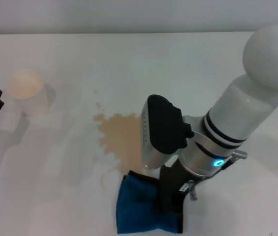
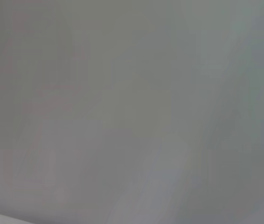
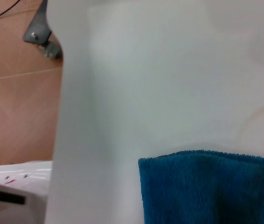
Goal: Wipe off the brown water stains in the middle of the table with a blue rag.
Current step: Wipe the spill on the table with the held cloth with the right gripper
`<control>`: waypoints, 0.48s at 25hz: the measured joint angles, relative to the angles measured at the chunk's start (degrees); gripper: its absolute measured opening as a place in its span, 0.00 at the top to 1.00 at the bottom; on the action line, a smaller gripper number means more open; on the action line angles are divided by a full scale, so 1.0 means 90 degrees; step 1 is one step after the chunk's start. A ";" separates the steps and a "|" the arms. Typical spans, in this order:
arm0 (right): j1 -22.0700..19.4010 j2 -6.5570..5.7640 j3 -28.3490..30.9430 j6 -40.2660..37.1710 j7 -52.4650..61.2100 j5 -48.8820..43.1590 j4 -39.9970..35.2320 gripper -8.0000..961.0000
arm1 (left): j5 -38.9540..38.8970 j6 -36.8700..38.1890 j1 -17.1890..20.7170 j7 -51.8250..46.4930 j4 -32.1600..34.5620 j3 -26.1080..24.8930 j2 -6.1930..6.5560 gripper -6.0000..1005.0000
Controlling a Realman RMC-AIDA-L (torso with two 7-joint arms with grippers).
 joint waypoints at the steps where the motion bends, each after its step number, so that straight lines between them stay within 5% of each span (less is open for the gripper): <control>1: 0.0001 -0.0001 -0.0069 0.0130 -0.0003 0.0027 -0.0004 0.93 | 0.0000 0.0000 0.0000 -0.0002 0.0000 0.0000 0.0000 0.11; 12: -0.0126 0.0001 -0.0564 0.1760 -0.0047 0.0186 0.0054 0.94 | 0.0000 0.0000 -0.0016 -0.0003 0.0000 0.0000 -0.0002 0.11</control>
